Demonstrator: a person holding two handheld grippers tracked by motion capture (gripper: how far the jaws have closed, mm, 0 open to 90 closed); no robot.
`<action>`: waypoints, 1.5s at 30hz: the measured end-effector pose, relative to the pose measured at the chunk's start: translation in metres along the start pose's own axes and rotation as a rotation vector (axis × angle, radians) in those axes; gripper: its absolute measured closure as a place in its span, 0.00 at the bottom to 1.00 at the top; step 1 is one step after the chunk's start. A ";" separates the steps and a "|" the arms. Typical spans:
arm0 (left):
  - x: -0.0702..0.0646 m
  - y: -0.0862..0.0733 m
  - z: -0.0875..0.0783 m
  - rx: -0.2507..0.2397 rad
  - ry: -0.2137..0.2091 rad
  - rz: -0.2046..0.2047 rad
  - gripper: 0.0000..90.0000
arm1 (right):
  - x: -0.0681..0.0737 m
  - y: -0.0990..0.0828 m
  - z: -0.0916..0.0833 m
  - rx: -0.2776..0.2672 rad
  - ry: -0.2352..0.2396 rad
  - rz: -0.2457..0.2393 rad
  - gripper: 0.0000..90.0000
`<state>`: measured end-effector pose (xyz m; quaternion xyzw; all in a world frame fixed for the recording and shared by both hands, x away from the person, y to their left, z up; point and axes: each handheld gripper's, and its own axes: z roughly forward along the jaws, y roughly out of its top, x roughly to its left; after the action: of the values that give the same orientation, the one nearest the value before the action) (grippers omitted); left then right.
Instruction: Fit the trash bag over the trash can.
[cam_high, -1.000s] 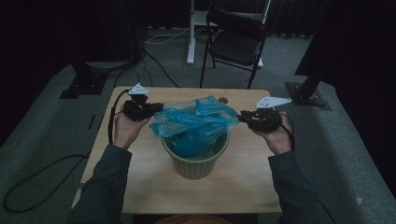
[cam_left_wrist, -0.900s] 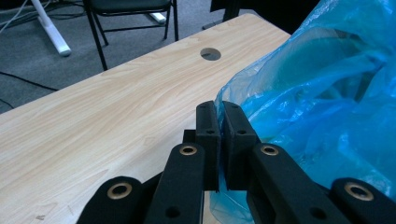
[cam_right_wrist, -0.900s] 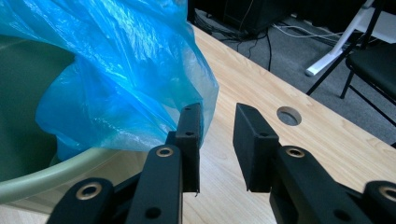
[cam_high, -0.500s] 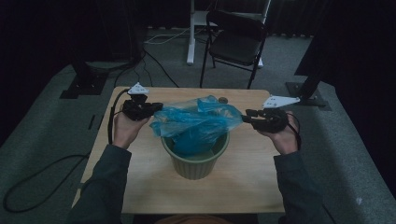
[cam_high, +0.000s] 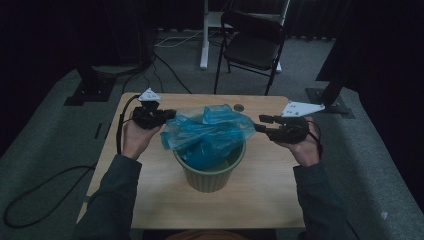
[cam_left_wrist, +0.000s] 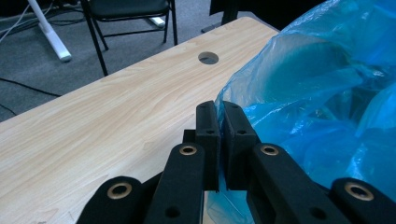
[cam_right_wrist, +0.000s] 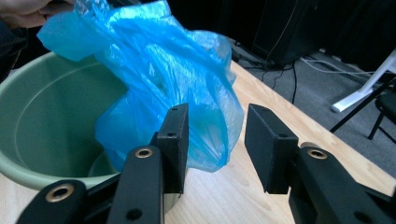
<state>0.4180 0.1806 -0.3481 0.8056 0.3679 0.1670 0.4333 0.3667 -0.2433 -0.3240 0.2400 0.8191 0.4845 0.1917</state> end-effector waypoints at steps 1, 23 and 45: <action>-0.001 0.000 0.000 0.002 -0.001 0.008 0.96 | -0.001 0.001 -0.001 -0.008 -0.004 -0.003 0.66; -0.009 0.003 0.003 -0.010 -0.020 0.032 0.96 | -0.010 0.048 0.054 -0.012 0.013 0.004 0.69; -0.012 0.002 0.009 0.001 -0.024 0.041 0.96 | -0.013 0.043 0.104 0.172 0.007 0.072 1.00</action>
<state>0.4158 0.1657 -0.3514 0.8152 0.3461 0.1660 0.4337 0.4424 -0.1603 -0.3324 0.2833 0.8492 0.4197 0.1500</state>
